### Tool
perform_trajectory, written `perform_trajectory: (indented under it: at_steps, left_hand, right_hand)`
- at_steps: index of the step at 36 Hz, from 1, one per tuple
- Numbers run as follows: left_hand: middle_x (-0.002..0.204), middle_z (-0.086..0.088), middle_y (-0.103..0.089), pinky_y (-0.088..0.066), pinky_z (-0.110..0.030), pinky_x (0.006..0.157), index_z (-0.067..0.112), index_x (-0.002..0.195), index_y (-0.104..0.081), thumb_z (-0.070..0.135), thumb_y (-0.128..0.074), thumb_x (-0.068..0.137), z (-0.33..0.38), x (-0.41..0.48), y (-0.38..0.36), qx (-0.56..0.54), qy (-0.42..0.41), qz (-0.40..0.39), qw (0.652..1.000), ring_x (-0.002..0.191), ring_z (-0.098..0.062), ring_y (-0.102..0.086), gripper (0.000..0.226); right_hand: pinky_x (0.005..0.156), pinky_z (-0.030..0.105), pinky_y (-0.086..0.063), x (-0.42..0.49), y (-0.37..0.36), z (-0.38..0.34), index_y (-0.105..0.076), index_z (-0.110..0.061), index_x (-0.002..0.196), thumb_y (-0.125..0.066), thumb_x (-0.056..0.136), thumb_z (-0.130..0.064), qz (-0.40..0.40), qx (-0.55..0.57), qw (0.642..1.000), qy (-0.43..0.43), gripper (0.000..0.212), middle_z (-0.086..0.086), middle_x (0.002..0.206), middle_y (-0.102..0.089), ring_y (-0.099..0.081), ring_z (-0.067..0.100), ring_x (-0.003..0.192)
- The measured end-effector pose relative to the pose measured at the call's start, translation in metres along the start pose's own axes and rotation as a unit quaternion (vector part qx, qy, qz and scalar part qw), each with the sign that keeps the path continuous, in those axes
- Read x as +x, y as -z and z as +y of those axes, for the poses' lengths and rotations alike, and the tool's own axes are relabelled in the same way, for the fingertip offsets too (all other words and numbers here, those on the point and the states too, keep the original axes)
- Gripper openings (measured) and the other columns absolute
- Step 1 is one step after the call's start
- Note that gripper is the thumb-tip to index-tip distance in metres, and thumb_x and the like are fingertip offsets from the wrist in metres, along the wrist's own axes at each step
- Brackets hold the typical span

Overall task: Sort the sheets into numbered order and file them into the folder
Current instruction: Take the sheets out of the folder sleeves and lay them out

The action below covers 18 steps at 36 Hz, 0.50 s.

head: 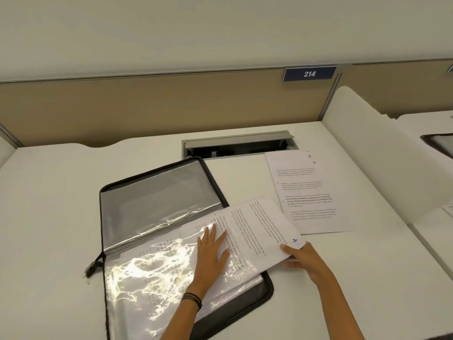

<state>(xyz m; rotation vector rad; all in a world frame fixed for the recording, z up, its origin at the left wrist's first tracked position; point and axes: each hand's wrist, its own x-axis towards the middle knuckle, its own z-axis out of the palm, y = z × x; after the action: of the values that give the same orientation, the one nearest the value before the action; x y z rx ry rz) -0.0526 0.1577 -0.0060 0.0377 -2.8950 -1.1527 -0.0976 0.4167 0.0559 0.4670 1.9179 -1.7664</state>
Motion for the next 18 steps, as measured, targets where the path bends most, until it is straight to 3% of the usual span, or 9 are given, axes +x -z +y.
perform_trajectory:
  at_steps: [3,6,10,14,18]
  left_hand:
    - [0.153,0.008,0.008,0.025,-0.019,0.107,0.036,0.14,-0.018,0.082,-0.011,0.079,0.009,0.0,-0.003,-0.002,0.002,-0.014,1.0,0.142,-0.012,0.017,0.076]
    - [0.152,0.007,0.007,0.024,-0.019,0.107,0.03,0.143,-0.024,0.053,-0.03,0.09,0.018,0.006,-0.006,-0.004,0.006,-0.026,1.0,0.143,-0.013,0.016,0.058]
    - [0.151,0.008,0.006,0.023,-0.019,0.108,0.024,0.145,-0.029,0.032,-0.044,0.1,0.026,0.021,-0.013,-0.008,-0.005,-0.036,0.999,0.143,-0.012,0.01,0.049]
    - [0.152,0.007,0.004,0.015,-0.022,0.112,0.022,0.147,-0.026,0.027,-0.047,0.099,0.037,0.035,-0.019,-0.035,-0.013,-0.062,0.997,0.146,-0.015,0.005,0.052]
    - [0.159,-0.001,-0.001,-0.002,-0.032,0.118,0.022,0.15,-0.02,0.029,-0.049,0.098,0.05,0.055,-0.018,-0.07,0.01,-0.109,0.991,0.147,-0.018,-0.003,0.06]
  right_hand:
    - [0.059,0.033,-0.059,0.005,0.013,0.0,-0.056,-0.009,0.121,-0.067,0.086,-0.009,0.042,0.014,0.999,0.008,0.036,0.01,0.105,-0.068,-0.067,0.028,0.089]
    - [0.06,0.035,-0.06,0.007,0.026,-0.001,-0.055,-0.007,0.122,-0.065,0.088,-0.008,0.074,0.014,0.997,0.024,0.036,0.012,0.104,-0.067,-0.067,0.029,0.089]
    - [0.054,0.029,-0.058,0.007,0.038,-0.005,-0.054,-0.012,0.12,-0.059,0.091,-0.006,0.131,0.038,0.988,0.074,0.03,0.009,0.101,-0.066,-0.066,0.027,0.085]
    - [0.054,0.029,-0.058,0.012,0.052,-0.006,-0.052,-0.009,0.128,-0.054,0.094,-0.008,0.195,0.044,0.972,0.124,0.034,0.011,0.11,-0.063,-0.064,0.03,0.094]
    - [0.063,0.035,-0.059,0.015,0.068,-0.009,-0.05,-0.009,0.132,-0.049,0.097,-0.012,0.241,0.024,0.957,0.159,0.035,0.008,0.115,-0.061,-0.06,0.027,0.103]
